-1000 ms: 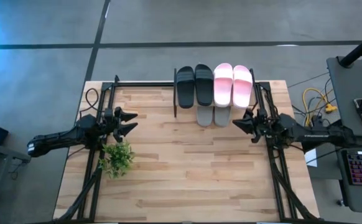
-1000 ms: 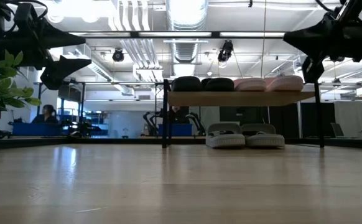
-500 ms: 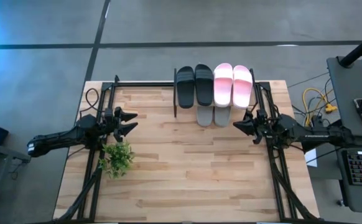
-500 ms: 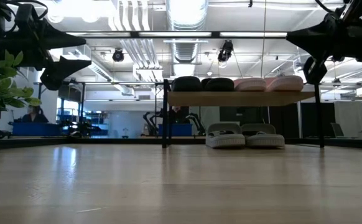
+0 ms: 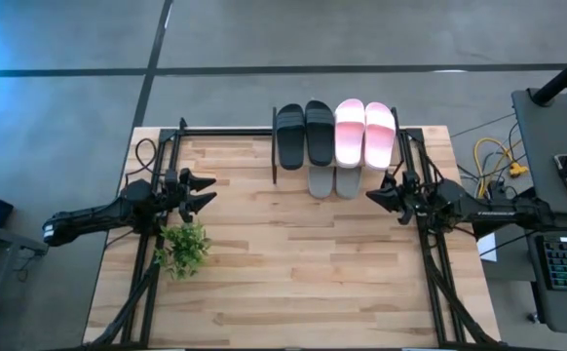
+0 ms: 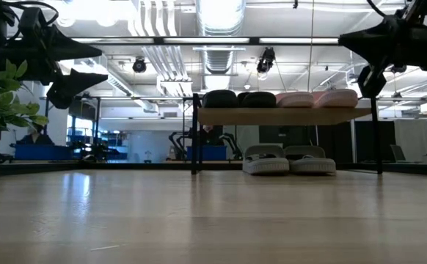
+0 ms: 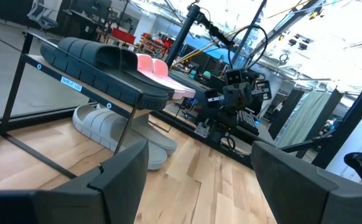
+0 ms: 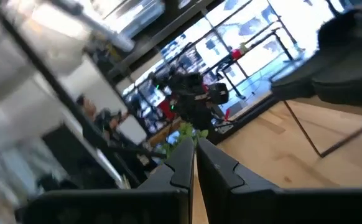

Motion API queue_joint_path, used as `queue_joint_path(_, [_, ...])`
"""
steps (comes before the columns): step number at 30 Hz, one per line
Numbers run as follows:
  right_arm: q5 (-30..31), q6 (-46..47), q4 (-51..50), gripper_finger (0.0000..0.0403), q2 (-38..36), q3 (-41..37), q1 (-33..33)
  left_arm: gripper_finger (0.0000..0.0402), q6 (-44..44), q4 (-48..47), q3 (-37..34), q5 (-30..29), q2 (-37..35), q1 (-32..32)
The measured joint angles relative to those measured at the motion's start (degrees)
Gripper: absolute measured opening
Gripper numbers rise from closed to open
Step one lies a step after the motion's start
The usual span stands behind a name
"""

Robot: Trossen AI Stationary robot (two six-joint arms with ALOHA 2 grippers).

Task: Pick and place slides into the shelf
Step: Return to Home Position

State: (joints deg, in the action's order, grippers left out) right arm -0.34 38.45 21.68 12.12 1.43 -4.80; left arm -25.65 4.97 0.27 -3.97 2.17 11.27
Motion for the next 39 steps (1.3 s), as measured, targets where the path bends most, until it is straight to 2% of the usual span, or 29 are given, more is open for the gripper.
queue_joint_path(4, [-2.59, -7.18, -0.38, 0.0013, -1.14, -0.01, -0.33, 0.027, -0.2, 0.02, 0.0, 0.0, -0.08, 0.0])
queue_joint_path(6, [-1.02, -7.2, -2.42, 0.0013, -3.17, 0.0, -1.26, 0.027, -0.65, 0.02, 0.0, 0.02, -0.08, 0.0])
queue_joint_path(12, [-2.01, -6.37, -13.12, 0.0013, -12.2, -0.03, -2.6, 0.027, -0.77, 0.04, 0.0, 0.02, -0.15, 0.0])
queue_joint_path(17, [-7.35, -10.72, -10.5, 0.0013, -11.26, -0.02, -2.56, 0.027, -0.56, 0.15, 0.0, 0.63, 0.13, 0.0])
queue_joint_path(22, [-7.57, -16.25, -10.64, 0.0013, -10.99, -0.53, -2.47, 0.027, 0.5, 0.1, 0.0, 3.2, 0.26, 0.02])
queue_joint_path(29, [-4.66, -18.97, -13.87, 0.0013, -11.13, -0.83, -2.47, 0.027, 2.48, -1.56, 0.0, 3.56, 0.42, 0.01])
queue_joint_path(36, [-1.15, -17.43, -21.11, 0.0013, -10.89, -0.88, -2.47, 0.027, 2.12, -2.95, 0.0, 3.54, 0.79, 0.0])
queue_joint_path(39, [-1.05, -15.71, -20.92, 0.0013, -10.47, -0.9, -2.47, 0.027, 2.12, -2.93, 0.0, 3.54, 0.7, 0.02])
